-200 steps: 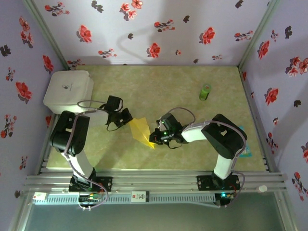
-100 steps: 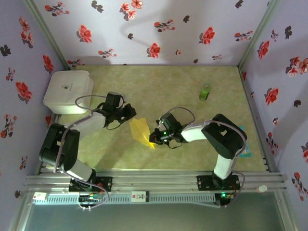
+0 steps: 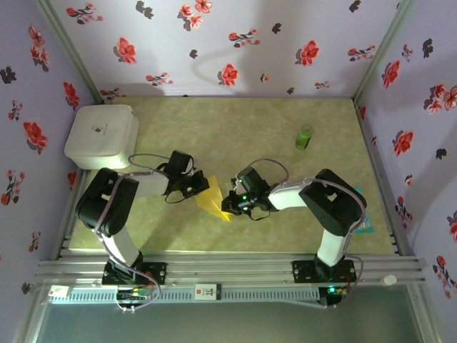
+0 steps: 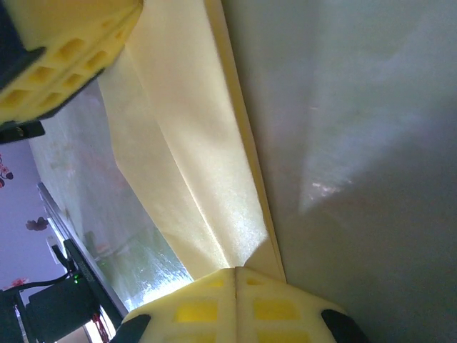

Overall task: Fold a paper plane with a square sheet of paper (pick it up from the middle)
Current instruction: Fourth fold the wing at the center of the table.

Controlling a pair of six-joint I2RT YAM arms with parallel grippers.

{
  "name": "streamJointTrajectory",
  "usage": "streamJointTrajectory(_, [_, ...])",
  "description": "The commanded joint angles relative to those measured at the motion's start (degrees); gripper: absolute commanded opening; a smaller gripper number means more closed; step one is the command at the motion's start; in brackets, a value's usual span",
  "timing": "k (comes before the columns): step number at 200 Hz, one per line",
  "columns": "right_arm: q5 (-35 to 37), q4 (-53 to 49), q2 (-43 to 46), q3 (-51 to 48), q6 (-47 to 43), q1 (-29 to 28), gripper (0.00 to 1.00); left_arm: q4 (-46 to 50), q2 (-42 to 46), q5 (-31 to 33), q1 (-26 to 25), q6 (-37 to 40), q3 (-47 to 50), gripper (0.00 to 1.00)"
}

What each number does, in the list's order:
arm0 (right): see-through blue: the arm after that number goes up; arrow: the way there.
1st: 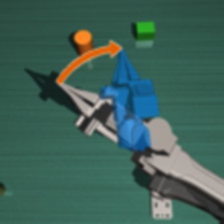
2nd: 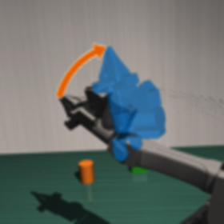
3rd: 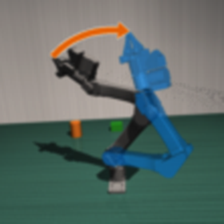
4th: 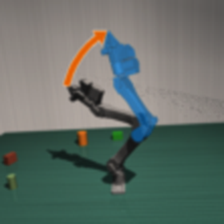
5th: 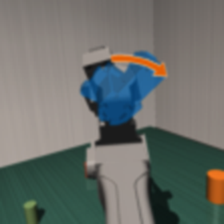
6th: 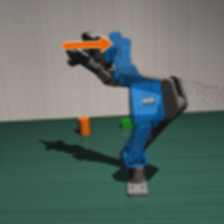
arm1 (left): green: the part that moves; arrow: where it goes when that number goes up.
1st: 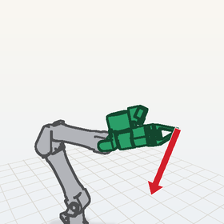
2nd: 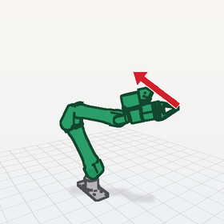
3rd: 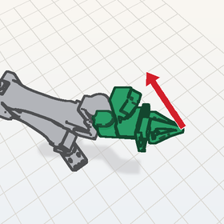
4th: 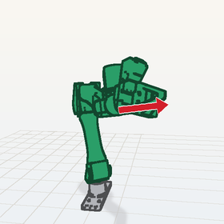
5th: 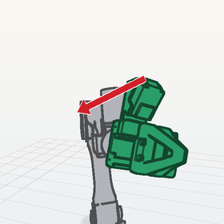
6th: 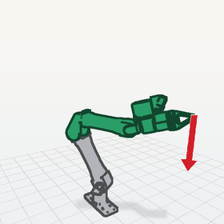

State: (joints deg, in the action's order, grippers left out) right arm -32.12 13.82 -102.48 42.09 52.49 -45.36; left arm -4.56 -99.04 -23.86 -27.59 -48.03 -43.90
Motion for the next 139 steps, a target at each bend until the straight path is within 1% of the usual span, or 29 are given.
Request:
streamJointTrajectory(1, [0.53, -8.7, 0.05, -0.38, -1.25, 0.01, 0.0, -0.38, -1.15, 2.5, 0.78, 0.93, 2.23, 0.04])
streamJointTrajectory(36, [-0.22, -8.64, 3.35, 2.92, -0.37, -0.25, 0.0, -1.83, -0.82, 2.46, 0.88, 1.07, 4.22, 0.04])
streamJointTrajectory(57, [-0.27, -9.33, 3.01, 6.25, -0.54, -0.73, 0.0, -2.55, -0.28, 2.43, 0.81, 1.03, 4.98, 0.04])
streamJointTrajectory(112, [0.07, -10.29, -5.93, 14.72, -0.35, -0.95, 0.01, -3.0, 0.07, 2.06, 0.87, 1.03, 5.36, 0.03])
streamJointTrajectory(139, [0.74, -10.11, -9.11, 15.25, -0.46, -0.92, 0.02, -3.09, 0.17, 1.99, 0.83, 1.03, 5.36, 0.04])
